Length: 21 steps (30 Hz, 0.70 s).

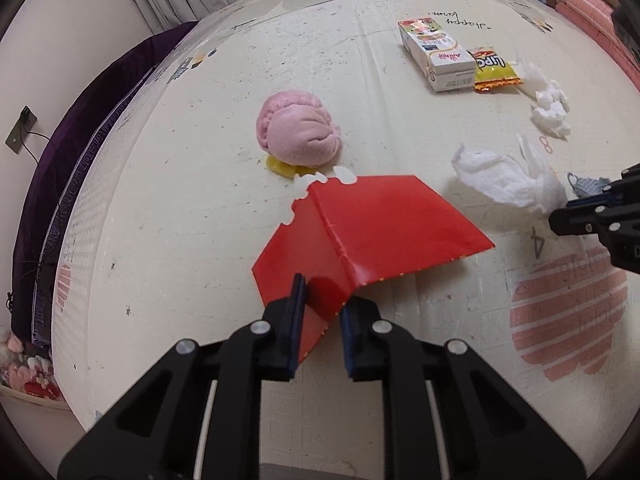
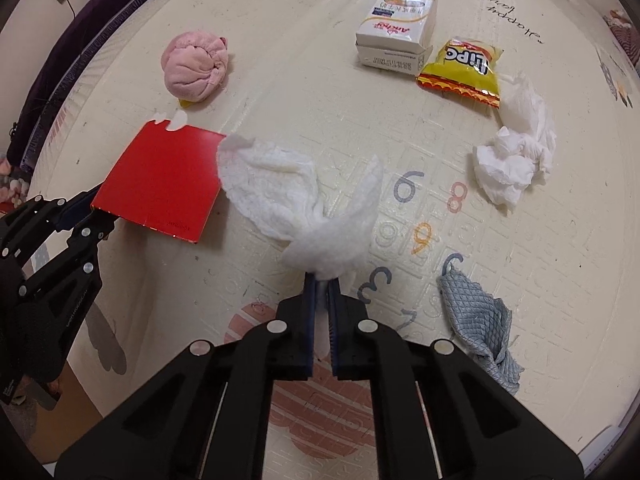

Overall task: Collect trash
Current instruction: 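Grasp the red paper box with the left tool while the right tool grasps the white tissue, then carry the red paper box and white tissue in both tools to the grey bin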

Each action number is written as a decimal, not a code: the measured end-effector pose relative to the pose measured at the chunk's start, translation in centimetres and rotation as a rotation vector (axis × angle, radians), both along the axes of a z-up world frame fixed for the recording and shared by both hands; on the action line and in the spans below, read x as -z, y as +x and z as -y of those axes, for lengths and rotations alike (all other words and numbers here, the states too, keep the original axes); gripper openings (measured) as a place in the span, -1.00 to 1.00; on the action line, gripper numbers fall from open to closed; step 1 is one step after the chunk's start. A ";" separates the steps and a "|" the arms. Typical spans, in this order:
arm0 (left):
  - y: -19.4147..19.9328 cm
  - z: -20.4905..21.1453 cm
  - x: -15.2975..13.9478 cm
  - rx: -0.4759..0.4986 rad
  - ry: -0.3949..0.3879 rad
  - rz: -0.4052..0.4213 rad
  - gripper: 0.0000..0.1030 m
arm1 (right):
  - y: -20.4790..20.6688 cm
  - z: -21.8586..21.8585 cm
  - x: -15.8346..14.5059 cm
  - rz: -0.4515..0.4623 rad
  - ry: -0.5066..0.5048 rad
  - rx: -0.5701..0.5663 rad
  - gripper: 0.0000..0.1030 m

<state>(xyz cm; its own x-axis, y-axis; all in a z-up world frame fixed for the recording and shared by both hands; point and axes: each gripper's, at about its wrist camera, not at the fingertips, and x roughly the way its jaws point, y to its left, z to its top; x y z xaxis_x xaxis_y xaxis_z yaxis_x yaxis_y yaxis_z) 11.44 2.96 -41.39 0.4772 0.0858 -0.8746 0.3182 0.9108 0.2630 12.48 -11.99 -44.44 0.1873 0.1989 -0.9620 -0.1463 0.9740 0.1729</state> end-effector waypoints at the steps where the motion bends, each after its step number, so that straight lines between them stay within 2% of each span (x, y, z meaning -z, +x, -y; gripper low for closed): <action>1: 0.3 -0.2 -0.5 -0.007 -0.009 -0.002 -0.74 | 0.0 0.0 -0.4 0.004 0.005 -0.001 -0.90; 5: 1.1 -0.9 -2.8 -0.033 -0.069 -0.018 -0.95 | 0.0 0.5 -2.3 0.016 0.028 0.013 -0.90; 8: 1.4 -1.2 -4.8 -0.051 -0.163 -0.050 -0.96 | -0.2 1.4 -4.0 0.023 0.051 0.037 -0.90; 12: 1.6 -1.0 -7.4 -0.063 -0.244 -0.074 -0.96 | -1.0 3.1 -6.6 0.036 0.063 0.070 -0.90; 21: -0.2 3.3 -15.6 0.007 -0.303 -0.073 -0.96 | -4.0 8.3 -14.9 0.095 0.096 0.192 -0.90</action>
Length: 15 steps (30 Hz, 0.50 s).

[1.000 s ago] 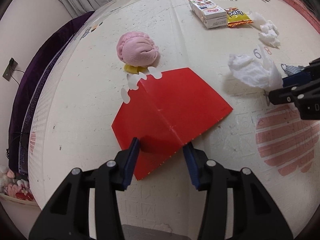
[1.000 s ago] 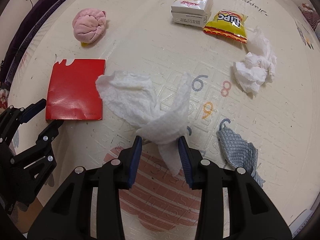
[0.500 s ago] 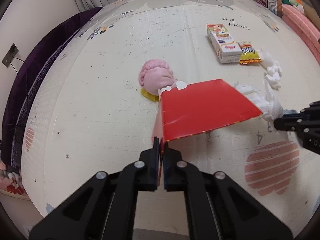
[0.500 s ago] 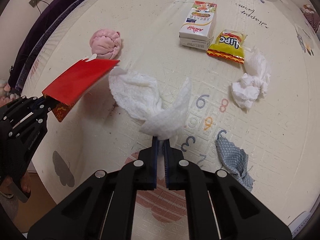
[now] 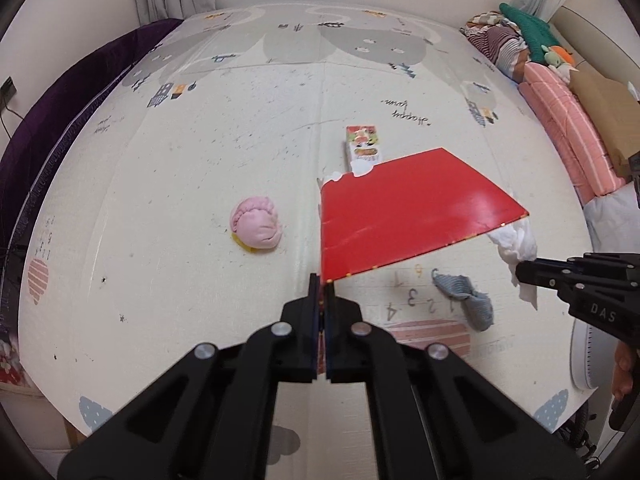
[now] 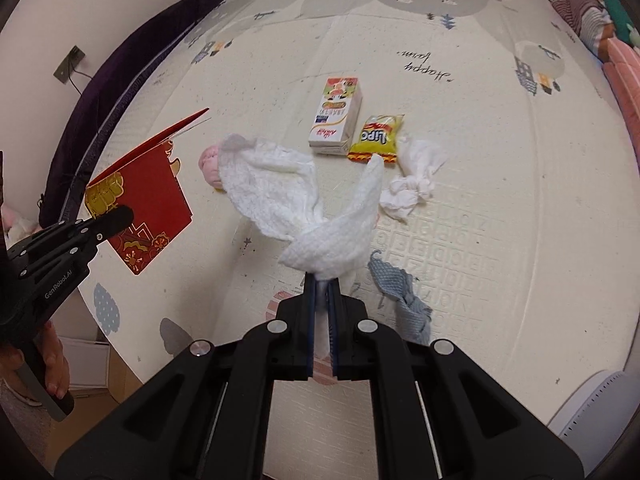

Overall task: Collect trash
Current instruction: 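Carry the red paper box and white tissue in both tools to the grey bin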

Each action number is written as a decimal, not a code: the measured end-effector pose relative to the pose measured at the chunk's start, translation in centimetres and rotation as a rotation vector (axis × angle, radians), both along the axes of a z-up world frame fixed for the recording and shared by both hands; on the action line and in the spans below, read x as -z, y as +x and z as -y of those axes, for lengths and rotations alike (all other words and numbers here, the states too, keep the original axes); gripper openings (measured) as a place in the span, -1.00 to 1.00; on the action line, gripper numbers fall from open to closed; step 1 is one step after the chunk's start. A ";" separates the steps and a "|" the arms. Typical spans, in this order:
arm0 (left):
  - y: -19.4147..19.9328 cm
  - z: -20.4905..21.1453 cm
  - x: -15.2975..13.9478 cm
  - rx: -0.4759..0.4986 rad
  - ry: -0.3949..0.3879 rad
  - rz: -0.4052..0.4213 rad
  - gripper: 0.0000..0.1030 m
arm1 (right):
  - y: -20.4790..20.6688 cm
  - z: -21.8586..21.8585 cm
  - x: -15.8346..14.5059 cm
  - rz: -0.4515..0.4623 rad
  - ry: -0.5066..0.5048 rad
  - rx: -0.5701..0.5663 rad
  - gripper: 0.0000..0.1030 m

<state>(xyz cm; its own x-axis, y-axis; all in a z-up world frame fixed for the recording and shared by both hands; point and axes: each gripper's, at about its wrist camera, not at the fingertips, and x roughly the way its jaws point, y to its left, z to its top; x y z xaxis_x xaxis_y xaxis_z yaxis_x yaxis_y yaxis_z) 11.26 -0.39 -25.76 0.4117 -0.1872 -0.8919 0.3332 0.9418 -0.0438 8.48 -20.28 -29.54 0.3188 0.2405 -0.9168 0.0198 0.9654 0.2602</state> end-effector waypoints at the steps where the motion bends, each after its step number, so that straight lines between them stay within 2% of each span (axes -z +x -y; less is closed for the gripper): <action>1: -0.3 0.8 -1.1 0.012 -0.010 0.000 -0.96 | -0.7 1.0 -1.2 0.009 -0.001 0.012 -0.90; 7: -2.9 7.0 -7.3 0.126 -0.019 0.033 -0.96 | -5.6 7.9 -8.4 0.075 -0.033 0.118 -0.90; 15: -8.1 17.4 -14.4 0.361 -0.076 0.080 -0.96 | -16.2 18.6 -16.4 0.138 -0.086 0.350 -0.90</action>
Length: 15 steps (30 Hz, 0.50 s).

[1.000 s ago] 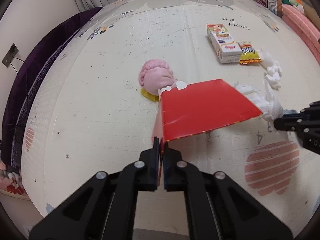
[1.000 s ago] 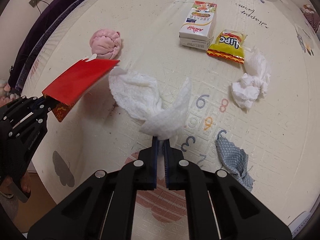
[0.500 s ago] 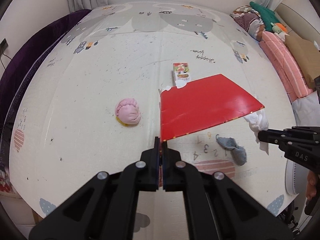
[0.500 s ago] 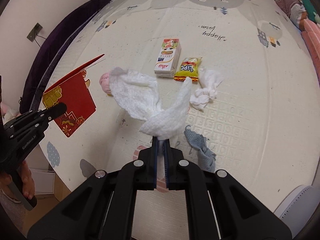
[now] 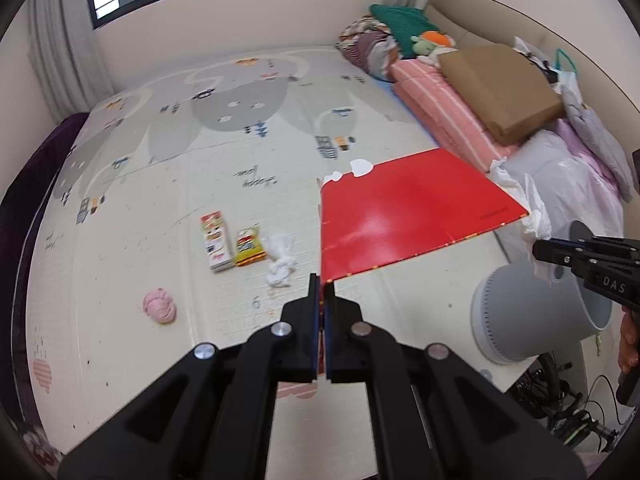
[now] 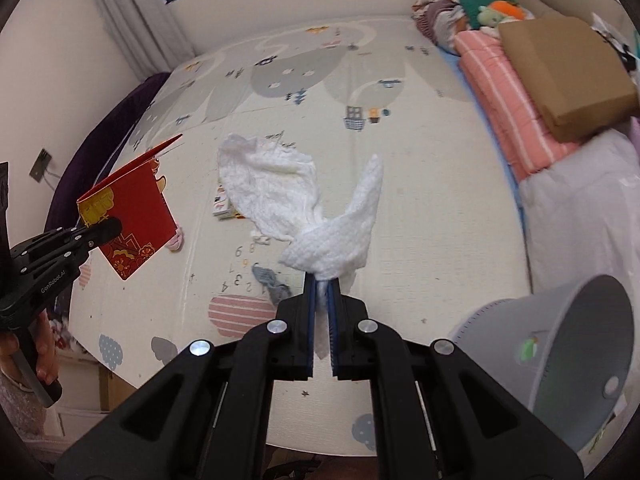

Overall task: Collect trash
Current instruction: 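Carry the red paper box and white tissue in both tools to the grey bin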

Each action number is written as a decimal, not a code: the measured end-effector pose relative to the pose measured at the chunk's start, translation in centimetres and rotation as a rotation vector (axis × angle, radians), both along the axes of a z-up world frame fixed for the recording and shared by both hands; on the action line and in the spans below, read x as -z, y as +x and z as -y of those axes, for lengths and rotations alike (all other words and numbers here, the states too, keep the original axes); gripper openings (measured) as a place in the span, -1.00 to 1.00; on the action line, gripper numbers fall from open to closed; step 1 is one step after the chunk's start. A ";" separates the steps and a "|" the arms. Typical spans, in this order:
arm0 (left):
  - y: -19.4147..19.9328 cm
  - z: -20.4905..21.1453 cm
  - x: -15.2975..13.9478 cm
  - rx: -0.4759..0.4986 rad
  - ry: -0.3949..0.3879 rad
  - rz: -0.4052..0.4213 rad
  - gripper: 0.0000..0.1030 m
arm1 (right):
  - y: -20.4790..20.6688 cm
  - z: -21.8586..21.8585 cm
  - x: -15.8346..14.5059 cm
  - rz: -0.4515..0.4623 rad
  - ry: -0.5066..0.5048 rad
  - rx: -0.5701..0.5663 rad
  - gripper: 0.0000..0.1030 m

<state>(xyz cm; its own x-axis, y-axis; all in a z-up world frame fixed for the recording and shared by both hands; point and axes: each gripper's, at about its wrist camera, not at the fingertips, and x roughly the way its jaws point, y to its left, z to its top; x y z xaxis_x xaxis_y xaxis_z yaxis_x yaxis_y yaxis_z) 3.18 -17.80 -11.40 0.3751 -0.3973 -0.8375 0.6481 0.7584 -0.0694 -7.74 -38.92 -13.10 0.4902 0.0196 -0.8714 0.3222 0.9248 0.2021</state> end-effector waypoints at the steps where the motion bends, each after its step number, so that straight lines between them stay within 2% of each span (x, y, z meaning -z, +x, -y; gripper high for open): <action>1: -0.9 1.4 -0.7 0.034 -0.010 0.005 -0.96 | -1.5 1.2 -0.7 0.005 -0.011 0.029 -0.90; 8: -6.9 10.6 -4.5 0.246 -0.080 0.022 -0.96 | -11.9 8.3 -5.2 0.038 -0.059 0.237 -0.90; 15: -12.6 18.0 -7.0 0.427 -0.121 0.044 -0.96 | -21.3 12.7 -7.8 0.070 -0.093 0.415 -0.90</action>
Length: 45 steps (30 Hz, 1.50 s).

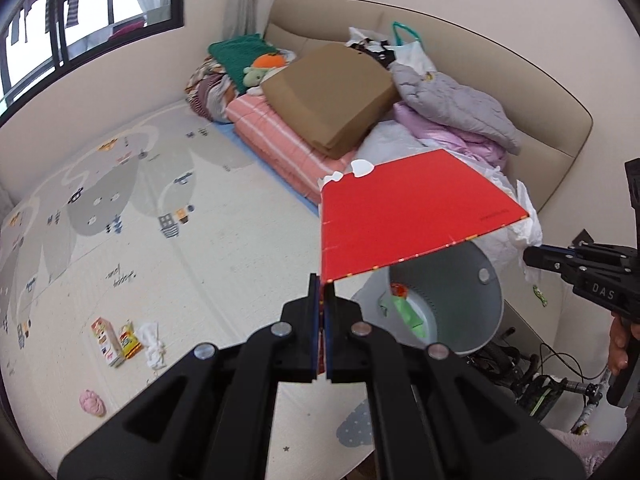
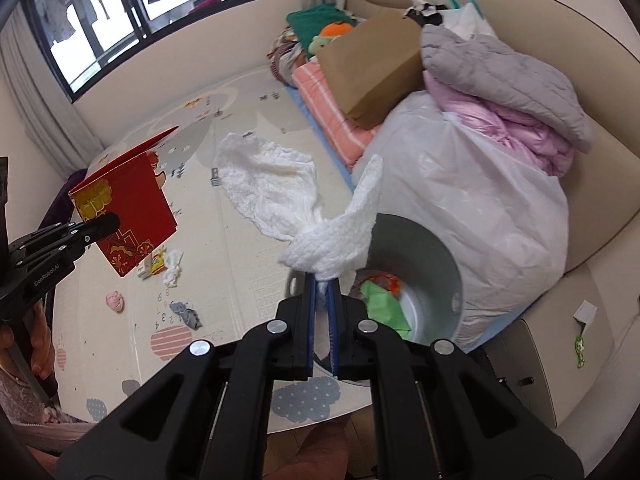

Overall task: Collect trash
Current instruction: 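Carry the red paper box and white tissue in both tools to the grey bin, then open the left tool over the bin while the right tool releases the white tissue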

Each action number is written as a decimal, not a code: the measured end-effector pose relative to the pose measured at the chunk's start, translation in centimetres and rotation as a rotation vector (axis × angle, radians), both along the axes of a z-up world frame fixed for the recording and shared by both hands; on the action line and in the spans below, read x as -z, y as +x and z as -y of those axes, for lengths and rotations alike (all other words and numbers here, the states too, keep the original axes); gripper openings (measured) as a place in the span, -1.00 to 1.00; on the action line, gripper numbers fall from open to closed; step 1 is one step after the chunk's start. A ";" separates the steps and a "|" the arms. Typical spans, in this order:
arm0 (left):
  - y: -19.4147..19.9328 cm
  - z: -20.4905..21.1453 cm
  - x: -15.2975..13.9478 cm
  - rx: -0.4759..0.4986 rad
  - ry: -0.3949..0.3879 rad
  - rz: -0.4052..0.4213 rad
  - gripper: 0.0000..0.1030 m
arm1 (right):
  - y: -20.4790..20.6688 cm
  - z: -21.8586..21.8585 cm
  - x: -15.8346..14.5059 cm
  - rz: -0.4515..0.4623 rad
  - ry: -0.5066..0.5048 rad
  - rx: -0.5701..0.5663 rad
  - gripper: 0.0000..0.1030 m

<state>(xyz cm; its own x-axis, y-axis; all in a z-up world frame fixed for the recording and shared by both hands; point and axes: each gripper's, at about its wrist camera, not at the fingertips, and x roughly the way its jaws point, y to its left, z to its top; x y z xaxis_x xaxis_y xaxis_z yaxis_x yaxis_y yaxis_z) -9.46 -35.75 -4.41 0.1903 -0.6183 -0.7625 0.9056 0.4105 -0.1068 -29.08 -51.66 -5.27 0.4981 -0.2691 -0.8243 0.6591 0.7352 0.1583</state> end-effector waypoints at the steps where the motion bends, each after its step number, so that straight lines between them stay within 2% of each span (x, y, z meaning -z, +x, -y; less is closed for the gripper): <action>1: -0.7 0.9 -0.2 0.021 -0.004 0.003 -0.96 | -1.1 0.5 -0.2 0.005 -0.002 0.022 -0.90; 8: -5.1 5.7 -1.1 0.148 -0.006 -0.008 -0.95 | -7.0 3.0 -1.1 0.037 0.000 0.138 -0.90; 16: -8.5 9.6 -0.9 0.254 0.015 -0.011 -0.93 | -10.2 4.4 -1.4 0.066 0.006 0.213 -0.90; 22: -9.2 11.0 -0.7 0.279 0.032 -0.014 -0.87 | -11.1 4.8 -1.2 0.075 0.015 0.236 -0.90; 34: -9.2 11.2 -0.6 0.298 0.030 -0.033 -0.83 | -10.5 4.6 -1.2 0.081 0.017 0.219 -0.90; 36: -9.3 11.3 -0.7 0.300 0.016 -0.035 -0.67 | -10.4 4.5 -1.3 0.082 0.016 0.215 -0.90; 37: -9.4 11.2 -0.8 0.301 0.004 -0.036 -0.30 | -10.3 4.5 -1.3 0.084 0.017 0.213 -0.90; 38: -9.4 11.1 -1.1 0.296 -0.014 -0.033 0.20 | -10.3 4.5 -1.3 0.084 0.016 0.211 -0.90; 40: -9.4 10.8 -1.7 0.272 -0.060 -0.016 0.51 | -10.2 4.4 -1.4 0.086 0.015 0.205 -0.90; 45: -9.6 11.1 -2.2 0.269 -0.056 0.000 0.51 | -10.0 4.2 -1.3 0.082 0.015 0.189 -0.90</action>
